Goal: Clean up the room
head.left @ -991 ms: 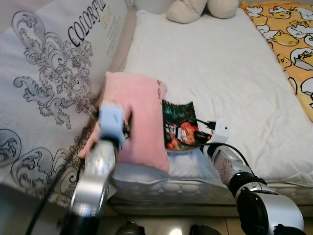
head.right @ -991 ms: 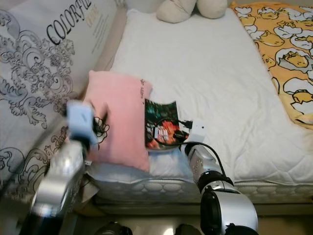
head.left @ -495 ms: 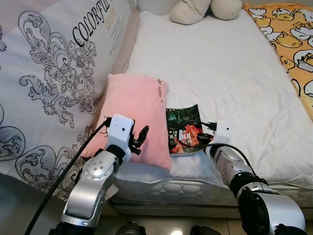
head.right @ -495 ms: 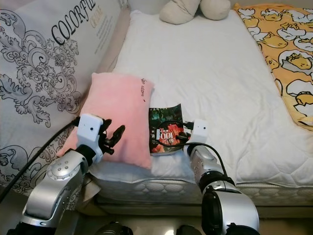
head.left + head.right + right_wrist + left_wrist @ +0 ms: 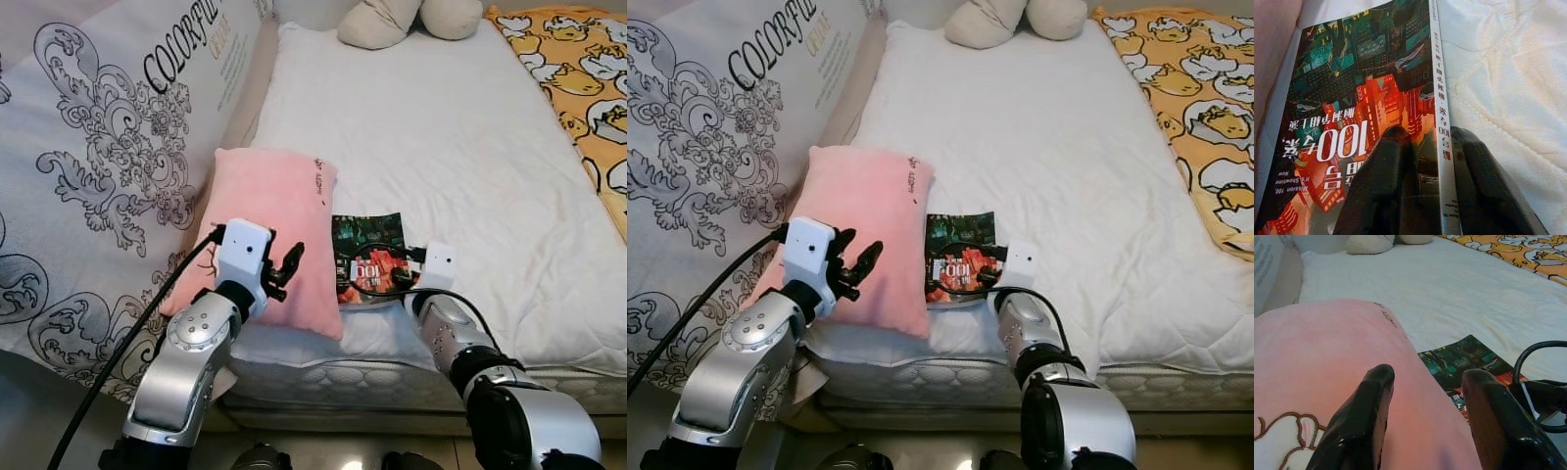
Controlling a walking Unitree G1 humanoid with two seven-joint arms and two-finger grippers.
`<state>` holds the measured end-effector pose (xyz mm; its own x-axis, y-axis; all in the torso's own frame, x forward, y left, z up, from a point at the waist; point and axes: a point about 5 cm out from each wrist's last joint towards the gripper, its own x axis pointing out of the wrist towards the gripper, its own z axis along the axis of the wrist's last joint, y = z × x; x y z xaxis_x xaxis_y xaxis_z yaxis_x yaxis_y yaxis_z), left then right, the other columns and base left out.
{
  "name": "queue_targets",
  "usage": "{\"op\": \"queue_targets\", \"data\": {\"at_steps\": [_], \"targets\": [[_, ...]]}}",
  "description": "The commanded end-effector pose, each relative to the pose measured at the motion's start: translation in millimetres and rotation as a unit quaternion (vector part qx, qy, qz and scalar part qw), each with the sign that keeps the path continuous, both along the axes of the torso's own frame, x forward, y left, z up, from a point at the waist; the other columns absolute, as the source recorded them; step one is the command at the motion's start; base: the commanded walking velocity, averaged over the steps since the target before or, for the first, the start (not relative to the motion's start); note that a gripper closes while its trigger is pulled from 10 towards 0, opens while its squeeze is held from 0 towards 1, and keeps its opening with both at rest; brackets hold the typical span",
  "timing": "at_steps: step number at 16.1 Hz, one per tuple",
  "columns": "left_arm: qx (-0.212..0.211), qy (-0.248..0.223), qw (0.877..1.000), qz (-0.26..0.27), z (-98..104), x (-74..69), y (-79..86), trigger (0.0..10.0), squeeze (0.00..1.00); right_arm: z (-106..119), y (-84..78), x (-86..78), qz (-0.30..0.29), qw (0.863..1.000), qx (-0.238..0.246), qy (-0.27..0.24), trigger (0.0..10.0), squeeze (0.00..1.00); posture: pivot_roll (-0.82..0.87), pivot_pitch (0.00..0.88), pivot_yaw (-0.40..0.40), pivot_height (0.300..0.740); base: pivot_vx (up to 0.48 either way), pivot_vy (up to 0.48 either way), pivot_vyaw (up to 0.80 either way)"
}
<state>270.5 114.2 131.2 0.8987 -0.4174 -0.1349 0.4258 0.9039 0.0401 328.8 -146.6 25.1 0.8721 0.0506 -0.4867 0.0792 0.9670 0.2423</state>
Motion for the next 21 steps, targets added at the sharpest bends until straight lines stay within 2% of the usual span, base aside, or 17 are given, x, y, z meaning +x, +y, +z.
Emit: {"op": "queue_targets", "data": {"at_steps": [1,3,4,6,12,13,14,15,16,17,18,19,20,21], "targets": [[0.001,-0.007,1.000,-0.005,4.9,2.6,-1.0,10.0,0.00,4.6,3.6,3.8,-0.007,1.000,0.002,-0.010,10.0,1.00,0.10,0.023,0.076,0.735,0.000,0.000,0.00],[-0.003,-0.010,1.000,-0.010,6.7,3.9,-4.4,10.0,0.00,7.4,2.0,5.9,-0.001,1.000,-0.016,-0.017,10.0,1.00,0.10,0.022,0.077,0.735,0.000,0.000,0.00],[-0.007,-0.010,1.000,-0.011,7.6,5.3,-6.3,10.0,0.00,10.8,-4.2,8.2,0.001,0.999,-0.042,-0.025,10.0,1.00,0.09,0.020,0.075,0.735,0.000,0.000,0.00],[-0.010,-0.007,1.000,-0.010,6.1,6.3,-7.2,10.0,0.00,12.8,-9.0,9.6,0.002,0.998,-0.053,-0.028,10.0,1.00,0.09,0.021,0.077,0.735,0.000,0.000,0.00],[-0.008,-0.009,1.000,-0.023,4.9,10.1,-12.1,10.0,0.00,9.4,-4.5,7.2,0.002,0.998,-0.051,-0.021,10.0,1.00,0.08,0.005,0.069,0.735,0.000,0.000,0.00],[-0.009,-0.014,1.000,-0.024,5.0,11.0,-13.3,10.0,0.00,14.0,-4.9,9.7,0.005,0.997,-0.063,-0.042,10.0,1.00,0.08,0.000,0.063,0.735,0.000,0.000,0.00],[-0.020,-0.015,1.000,0.000,3.9,14.3,-8.5,10.0,0.00,22.3,-6.8,13.4,0.010,0.993,-0.092,-0.079,10.0,1.00,0.07,0.000,0.052,0.735,0.000,0.000,0.00],[-0.031,-0.014,0.998,0.048,0.3,21.3,3.2,10.0,0.00,30.4,-14.5,14.3,0.005,0.981,-0.150,-0.122,10.0,1.00,0.05,0.000,0.032,0.735,0.000,0.000,0.00],[-0.046,-0.011,0.992,0.118,-4.5,29.5,22.8,10.0,0.00,38.3,-23.7,11.2,-0.015,0.970,-0.172,-0.169,10.0,1.00,0.04,0.000,0.020,0.735,0.000,0.000,0.00],[-0.053,-0.005,0.988,0.145,-8.1,32.7,31.6,10.0,0.00,41.1,-27.7,8.4,-0.022,0.966,-0.178,-0.186,10.0,1.00,0.03,0.000,0.016,0.735,0.000,0.000,0.00],[-0.052,-0.007,0.982,0.181,-13.3,37.9,46.3,10.0,0.83,45.3,-34.7,-0.4,-0.034,0.960,-0.178,-0.212,10.0,1.00,0.01,0.000,0.001,0.735,0.000,0.000,0.00],[-0.051,-0.011,0.981,0.188,-14.5,39.6,50.2,10.0,1.00,46.4,-36.5,-4.4,-0.036,0.958,-0.178,-0.220,10.0,1.00,0.01,0.000,-0.001,0.735,0.000,0.000,0.00],[-0.075,-0.014,0.978,0.194,-16.8,43.6,54.6,10.0,1.00,51.8,-35.6,-11.9,-0.037,0.952,-0.181,-0.243,10.0,0.00,-0.02,0.000,-0.004,0.735,0.000,-0.480,0.00],[-0.079,-0.022,0.978,0.193,-17.0,47.1,53.3,10.0,1.00,54.8,-31.4,-14.1,-0.029,0.948,-0.186,-0.256,10.0,0.00,-0.05,0.000,-0.001,0.735,0.000,-0.442,0.00]]}}
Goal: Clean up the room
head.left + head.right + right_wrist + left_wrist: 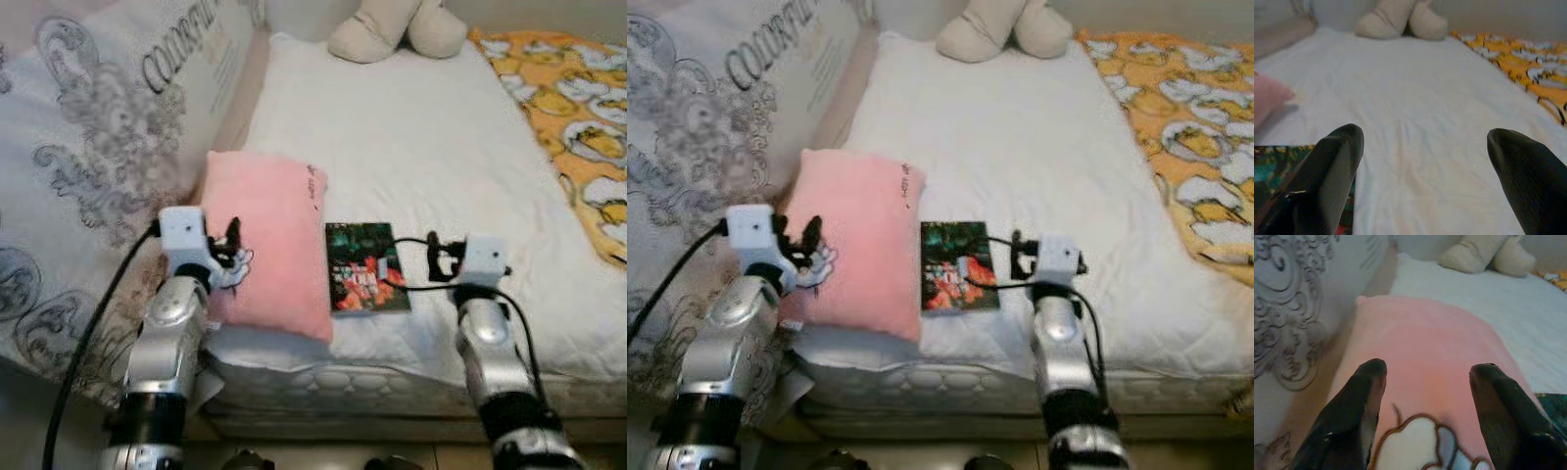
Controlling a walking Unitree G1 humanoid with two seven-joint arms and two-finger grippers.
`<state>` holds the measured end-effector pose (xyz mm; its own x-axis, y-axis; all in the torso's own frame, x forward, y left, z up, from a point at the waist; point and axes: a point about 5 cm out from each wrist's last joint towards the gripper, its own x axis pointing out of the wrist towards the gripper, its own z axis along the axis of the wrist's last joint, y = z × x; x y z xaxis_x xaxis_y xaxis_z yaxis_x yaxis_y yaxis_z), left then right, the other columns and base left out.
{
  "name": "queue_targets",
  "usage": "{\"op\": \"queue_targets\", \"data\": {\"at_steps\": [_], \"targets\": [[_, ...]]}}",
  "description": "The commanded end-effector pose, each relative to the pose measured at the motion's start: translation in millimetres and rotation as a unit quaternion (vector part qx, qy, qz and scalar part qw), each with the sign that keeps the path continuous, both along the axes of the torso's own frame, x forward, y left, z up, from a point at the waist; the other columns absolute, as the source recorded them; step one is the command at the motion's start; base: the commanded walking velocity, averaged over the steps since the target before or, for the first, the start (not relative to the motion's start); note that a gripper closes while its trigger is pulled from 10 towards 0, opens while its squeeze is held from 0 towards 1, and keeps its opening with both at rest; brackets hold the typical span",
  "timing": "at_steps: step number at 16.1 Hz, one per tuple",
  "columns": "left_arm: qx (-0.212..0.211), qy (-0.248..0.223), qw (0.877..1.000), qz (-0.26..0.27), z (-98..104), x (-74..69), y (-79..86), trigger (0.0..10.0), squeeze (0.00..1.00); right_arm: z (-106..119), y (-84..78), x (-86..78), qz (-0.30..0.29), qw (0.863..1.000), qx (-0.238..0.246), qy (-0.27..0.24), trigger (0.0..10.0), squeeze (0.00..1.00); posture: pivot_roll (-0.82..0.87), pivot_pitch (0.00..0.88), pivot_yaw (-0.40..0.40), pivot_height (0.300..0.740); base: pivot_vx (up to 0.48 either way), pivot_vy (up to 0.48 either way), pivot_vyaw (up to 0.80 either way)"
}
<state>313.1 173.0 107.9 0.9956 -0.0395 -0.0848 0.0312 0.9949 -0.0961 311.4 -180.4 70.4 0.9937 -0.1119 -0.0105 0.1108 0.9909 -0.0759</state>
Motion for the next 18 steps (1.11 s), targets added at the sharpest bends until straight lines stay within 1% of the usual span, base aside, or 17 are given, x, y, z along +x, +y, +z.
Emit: {"op": "queue_targets", "data": {"at_steps": [1,3,4,6,7,8,13,16,18], "targets": [[-0.002,-0.021,1.000,-0.016,6.3,8.1,-12.2,10.0,0.00,8.9,6.1,3.9,0.008,1.000,-0.010,-0.016,10.0,0.00,-0.06,0.000,0.002,0.735,0.000,-0.416,0.00],[-0.013,-0.027,0.999,-0.020,5.9,10.5,-19.3,10.0,0.00,9.0,7.3,4.0,0.004,1.000,-0.005,-0.012,10.0,0.00,-0.07,0.000,0.006,0.735,0.000,-0.416,0.00],[-0.024,-0.033,0.999,-0.023,3.6,10.9,-23.9,10.0,0.00,9.4,6.0,0.4,0.004,1.000,-0.009,-0.009,10.0,0.00,-0.08,0.000,0.011,0.735,0.266,-0.398,0.00],[-0.027,-0.035,0.999,-0.017,-1.6,6.5,-24.0,10.0,0.00,5.2,-0.3,-6.2,0.000,1.000,-0.015,0.003,10.0,0.00,-0.07,0.000,0.007,0.735,0.268,-0.396,0.00],[-0.023,-0.032,0.999,-0.012,-7.2,0.7,-23.3,10.0,0.00,-0.5,-5.5,-11.3,-0.003,1.000,-0.018,0.014,10.0,0.00,-0.07,0.000,0.005,0.735,0.270,-0.394,0.00],[-0.024,-0.029,0.999,-0.005,-10.9,-3.6,-22.1,10.0,0.00,-3.6,-4.8,-13.7,0.006,1.000,-0.025,0.018,10.0,0.00,-0.06,0.000,0.006,0.735,0.274,-0.394,0.00],[-0.025,-0.043,0.999,0.004,-12.4,-9.9,-22.6,10.0,0.00,-4.7,3.3,-12.1,0.027,0.999,-0.035,0.024,10.0,0.00,-0.05,0.000,0.015,0.735,0.273,-0.391,0.00],[-0.026,-0.041,0.998,0.030,-14.8,-8.9,-18.3,10.0,0.00,-4.4,4.1,-10.4,0.032,0.998,-0.043,0.023,10.0,0.00,-0.05,0.000,0.016,0.735,0.271,-0.393,0.00],[-0.016,-0.045,0.998,0.038,-13.6,-6.9,-16.0,10.0,0.00,-4.3,5.4,-10.7,0.032,0.998,-0.037,0.025,10.0,0.00,-0.06,0.000,0.017,0.735,0.270,-0.394,-0.72]]}}
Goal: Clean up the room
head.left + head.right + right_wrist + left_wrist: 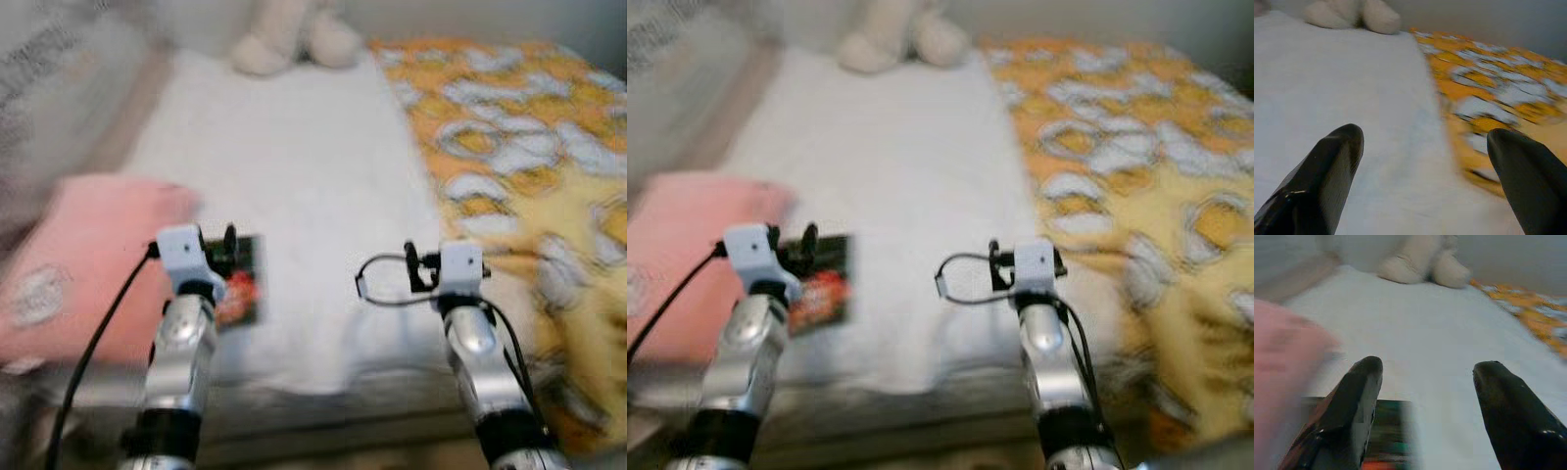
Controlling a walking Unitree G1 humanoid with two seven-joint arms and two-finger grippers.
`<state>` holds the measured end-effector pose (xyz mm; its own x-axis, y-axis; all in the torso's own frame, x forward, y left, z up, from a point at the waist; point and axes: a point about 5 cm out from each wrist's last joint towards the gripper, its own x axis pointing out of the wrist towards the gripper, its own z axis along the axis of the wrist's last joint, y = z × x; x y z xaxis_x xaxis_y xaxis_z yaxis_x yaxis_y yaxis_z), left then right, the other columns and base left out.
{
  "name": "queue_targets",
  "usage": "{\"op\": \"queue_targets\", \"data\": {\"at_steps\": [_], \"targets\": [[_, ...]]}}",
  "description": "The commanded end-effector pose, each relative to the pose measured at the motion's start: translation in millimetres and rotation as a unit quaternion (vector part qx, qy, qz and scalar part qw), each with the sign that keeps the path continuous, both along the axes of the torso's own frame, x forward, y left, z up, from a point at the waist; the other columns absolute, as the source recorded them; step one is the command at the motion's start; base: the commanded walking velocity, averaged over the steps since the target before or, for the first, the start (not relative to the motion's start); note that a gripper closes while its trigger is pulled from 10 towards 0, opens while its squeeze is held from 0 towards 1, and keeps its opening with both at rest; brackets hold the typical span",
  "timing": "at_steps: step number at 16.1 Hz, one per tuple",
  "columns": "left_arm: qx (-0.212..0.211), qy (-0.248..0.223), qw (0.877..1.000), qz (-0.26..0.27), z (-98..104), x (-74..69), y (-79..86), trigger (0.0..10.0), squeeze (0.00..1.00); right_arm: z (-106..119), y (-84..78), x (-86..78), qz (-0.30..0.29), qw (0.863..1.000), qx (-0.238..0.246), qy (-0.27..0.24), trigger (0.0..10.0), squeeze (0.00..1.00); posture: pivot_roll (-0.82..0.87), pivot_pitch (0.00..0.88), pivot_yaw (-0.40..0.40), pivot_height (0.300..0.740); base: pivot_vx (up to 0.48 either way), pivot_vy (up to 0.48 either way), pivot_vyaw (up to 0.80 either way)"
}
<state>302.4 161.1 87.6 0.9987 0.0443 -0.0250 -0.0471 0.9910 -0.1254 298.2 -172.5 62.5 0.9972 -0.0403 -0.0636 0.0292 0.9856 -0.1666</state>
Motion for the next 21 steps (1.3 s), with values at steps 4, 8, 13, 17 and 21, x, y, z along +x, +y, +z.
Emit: {"op": "queue_targets", "data": {"at_steps": [4,8,13,17,21], "targets": [[0.042,-0.021,0.999,-0.001,9.5,5.1,-3.3,10.0,1.00,0.3,-1.4,4.7,-0.021,1.000,0.014,0.017,10.0,1.00,-0.07,0.000,0.028,0.735,0.293,-0.376,-0.17],[0.036,-0.028,0.999,0.000,10.8,6.6,-2.7,10.0,1.00,9.4,9.8,9.0,-0.005,1.000,0.012,-0.007,10.0,1.00,-0.06,0.000,0.038,0.735,0.350,-0.325,-0.37],[0.070,-0.015,0.997,0.034,9.8,12.3,3.9,10.0,0.00,28.0,17.4,12.6,0.006,0.998,-0.018,-0.060,10.0,1.00,-0.07,0.000,0.042,0.735,0.205,-0.200,-0.71],[0.077,-0.006,0.997,0.025,6.8,14.3,-0.8,10.0,0.00,23.5,15.9,10.3,0.000,0.999,-0.006,-0.048,10.0,1.00,-0.08,0.000,0.044,0.735,0.000,0.000,-0.70],[0.090,0.008,0.996,0.022,-1.2,10.8,1.2,10.0,0.00,19.7,21.0,7.0,0.009,0.999,-0.006,-0.045,10.0,0.00,-0.08,0.000,0.049,0.735,0.000,0.000,-0.34]]}}
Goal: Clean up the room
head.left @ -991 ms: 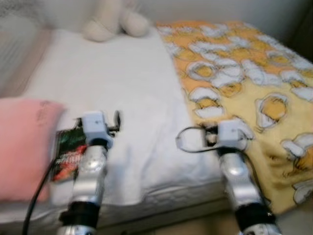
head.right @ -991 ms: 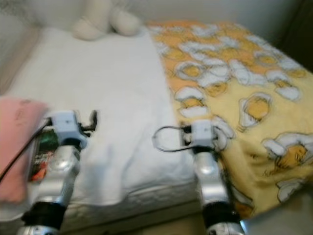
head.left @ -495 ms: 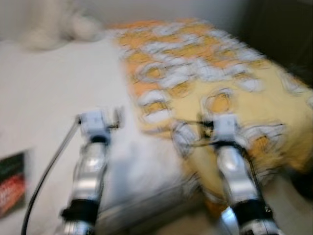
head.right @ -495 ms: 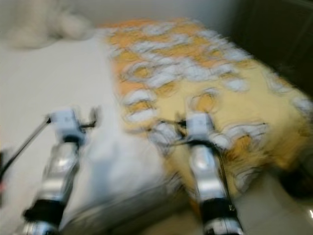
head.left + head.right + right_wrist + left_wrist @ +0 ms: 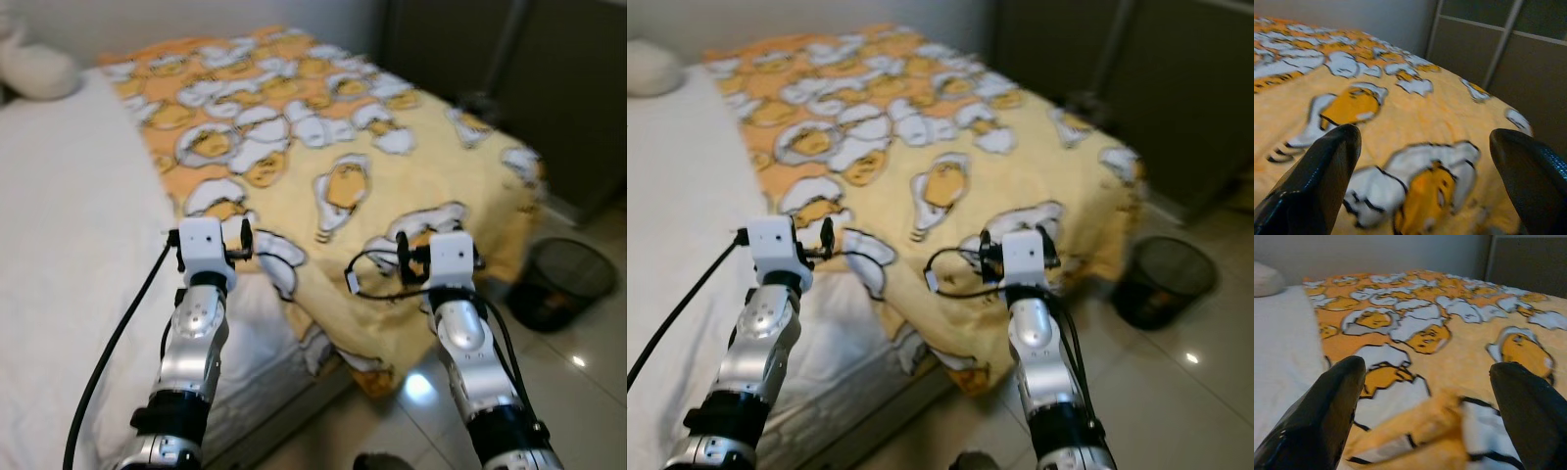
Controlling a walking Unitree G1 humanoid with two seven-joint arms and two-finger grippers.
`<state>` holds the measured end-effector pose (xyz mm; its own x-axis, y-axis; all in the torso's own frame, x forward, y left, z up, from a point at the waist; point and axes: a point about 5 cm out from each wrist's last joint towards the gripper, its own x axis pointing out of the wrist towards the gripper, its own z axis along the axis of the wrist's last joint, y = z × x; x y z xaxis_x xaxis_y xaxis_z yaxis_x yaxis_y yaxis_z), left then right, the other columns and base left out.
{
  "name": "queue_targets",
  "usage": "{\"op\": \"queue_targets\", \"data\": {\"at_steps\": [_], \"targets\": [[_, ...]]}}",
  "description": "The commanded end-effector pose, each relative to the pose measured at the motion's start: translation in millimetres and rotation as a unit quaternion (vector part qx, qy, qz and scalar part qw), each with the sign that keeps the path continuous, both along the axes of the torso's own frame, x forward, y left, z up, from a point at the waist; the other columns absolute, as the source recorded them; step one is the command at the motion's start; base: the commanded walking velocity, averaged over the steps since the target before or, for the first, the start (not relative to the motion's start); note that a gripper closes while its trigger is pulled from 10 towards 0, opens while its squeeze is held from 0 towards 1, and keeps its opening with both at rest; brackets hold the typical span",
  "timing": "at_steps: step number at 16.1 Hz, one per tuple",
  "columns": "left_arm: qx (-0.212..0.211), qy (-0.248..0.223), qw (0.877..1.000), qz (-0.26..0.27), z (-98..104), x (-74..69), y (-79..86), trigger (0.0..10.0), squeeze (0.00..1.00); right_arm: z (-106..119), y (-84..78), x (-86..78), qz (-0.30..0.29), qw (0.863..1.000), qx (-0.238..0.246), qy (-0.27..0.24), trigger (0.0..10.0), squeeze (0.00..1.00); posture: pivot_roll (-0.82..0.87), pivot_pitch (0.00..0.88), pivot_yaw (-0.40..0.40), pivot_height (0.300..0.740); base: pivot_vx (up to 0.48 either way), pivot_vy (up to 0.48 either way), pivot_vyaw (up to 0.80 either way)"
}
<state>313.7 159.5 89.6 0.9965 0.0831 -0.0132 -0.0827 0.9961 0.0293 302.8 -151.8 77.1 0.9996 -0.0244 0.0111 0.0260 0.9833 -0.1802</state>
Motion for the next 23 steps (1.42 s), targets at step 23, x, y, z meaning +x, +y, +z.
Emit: {"op": "queue_targets", "data": {"at_steps": [23], "targets": [[-0.034,0.193,0.981,-0.003,-80.3,-20.0,-8.3,10.0,0.00,-42.7,-40.8,-85.7,0.039,0.992,-0.028,0.118,10.0,0.00,-0.18,0.032,0.002,0.735,0.000,0.000,0.00]]}}
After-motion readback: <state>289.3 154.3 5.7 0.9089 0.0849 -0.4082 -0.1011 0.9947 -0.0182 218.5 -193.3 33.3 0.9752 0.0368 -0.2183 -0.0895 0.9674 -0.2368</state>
